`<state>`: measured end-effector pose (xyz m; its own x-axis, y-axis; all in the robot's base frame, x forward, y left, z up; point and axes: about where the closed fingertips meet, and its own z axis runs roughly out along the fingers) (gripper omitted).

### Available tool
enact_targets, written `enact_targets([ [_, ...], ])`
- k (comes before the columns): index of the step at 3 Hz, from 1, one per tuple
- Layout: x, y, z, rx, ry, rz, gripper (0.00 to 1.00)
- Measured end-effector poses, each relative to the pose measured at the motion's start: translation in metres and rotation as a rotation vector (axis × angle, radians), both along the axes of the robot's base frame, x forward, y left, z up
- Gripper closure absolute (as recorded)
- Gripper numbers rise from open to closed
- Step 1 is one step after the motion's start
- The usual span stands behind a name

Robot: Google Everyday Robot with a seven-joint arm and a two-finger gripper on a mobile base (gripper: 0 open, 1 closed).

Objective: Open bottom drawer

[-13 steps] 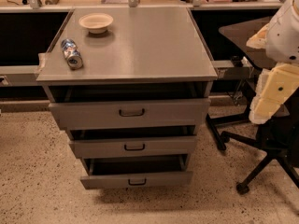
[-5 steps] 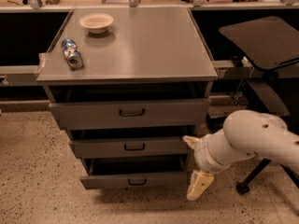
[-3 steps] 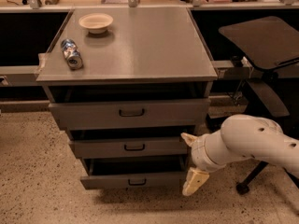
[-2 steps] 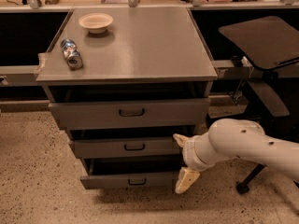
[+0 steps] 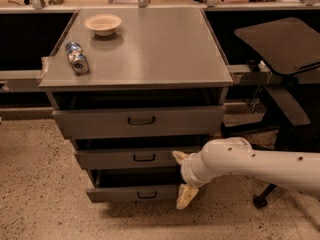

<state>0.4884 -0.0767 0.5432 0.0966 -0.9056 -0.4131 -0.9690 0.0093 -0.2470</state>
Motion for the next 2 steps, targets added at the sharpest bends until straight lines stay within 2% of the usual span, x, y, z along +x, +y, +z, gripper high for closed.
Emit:
enact_targets([
  [1, -0.001, 0.006, -0.004, 0.013, 0.006, 0.021, 0.00],
  [2, -0.004, 0.008, -0.047, -0.016, 0.050, 0.026, 0.00],
])
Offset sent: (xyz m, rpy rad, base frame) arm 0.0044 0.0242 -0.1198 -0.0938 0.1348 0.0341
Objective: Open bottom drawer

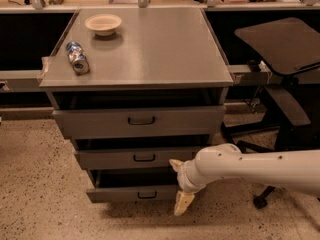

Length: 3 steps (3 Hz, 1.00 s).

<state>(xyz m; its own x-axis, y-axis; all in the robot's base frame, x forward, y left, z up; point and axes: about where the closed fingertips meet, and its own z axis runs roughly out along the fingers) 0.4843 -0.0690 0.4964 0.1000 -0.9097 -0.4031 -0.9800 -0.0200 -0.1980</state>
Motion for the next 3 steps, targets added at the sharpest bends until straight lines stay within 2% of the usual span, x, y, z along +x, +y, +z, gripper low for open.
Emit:
enact_targets([
  [1, -0.003, 0.001, -0.070, -0.067, 0.083, 0.006, 0.00],
  [2, -0.002, 0.000, -0.077, -0.070, 0.086, 0.002, 0.00],
  [3, 0.004, -0.008, -0.132, -0.073, 0.069, 0.001, 0.00],
])
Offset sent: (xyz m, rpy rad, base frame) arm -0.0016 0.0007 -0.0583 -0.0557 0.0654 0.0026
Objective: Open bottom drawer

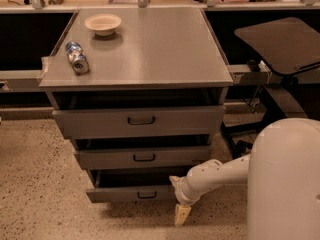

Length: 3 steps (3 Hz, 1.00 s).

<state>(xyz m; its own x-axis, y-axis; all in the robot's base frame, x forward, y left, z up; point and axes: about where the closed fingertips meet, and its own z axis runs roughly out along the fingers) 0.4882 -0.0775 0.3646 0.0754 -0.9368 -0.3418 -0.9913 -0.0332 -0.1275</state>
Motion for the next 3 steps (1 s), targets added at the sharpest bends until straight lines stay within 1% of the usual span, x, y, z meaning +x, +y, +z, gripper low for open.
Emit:
enact_targets([
  [1, -0.001, 0.002, -0.003, 0.005, 0.009, 0.013, 0.00],
  [2, 0.007, -0.001, -0.017, 0.030, -0.017, 0.044, 0.00],
  [3, 0.013, -0.007, -0.025, 0.050, -0.057, 0.094, 0.00],
])
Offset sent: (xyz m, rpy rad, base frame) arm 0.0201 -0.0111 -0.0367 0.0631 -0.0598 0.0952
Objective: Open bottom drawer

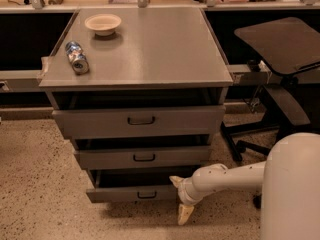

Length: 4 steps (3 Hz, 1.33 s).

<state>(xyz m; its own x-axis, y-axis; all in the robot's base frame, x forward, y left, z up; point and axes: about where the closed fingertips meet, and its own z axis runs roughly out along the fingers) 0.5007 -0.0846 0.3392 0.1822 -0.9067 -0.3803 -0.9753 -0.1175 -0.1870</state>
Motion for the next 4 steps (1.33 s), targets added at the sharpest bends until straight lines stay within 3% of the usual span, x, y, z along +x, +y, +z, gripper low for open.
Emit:
enact_targets([
  [1, 0.000, 0.000, 0.000, 0.000, 0.000, 0.000, 0.00],
  [4, 0.013, -0.024, -0.065, 0.042, 0.045, 0.027, 0.00],
])
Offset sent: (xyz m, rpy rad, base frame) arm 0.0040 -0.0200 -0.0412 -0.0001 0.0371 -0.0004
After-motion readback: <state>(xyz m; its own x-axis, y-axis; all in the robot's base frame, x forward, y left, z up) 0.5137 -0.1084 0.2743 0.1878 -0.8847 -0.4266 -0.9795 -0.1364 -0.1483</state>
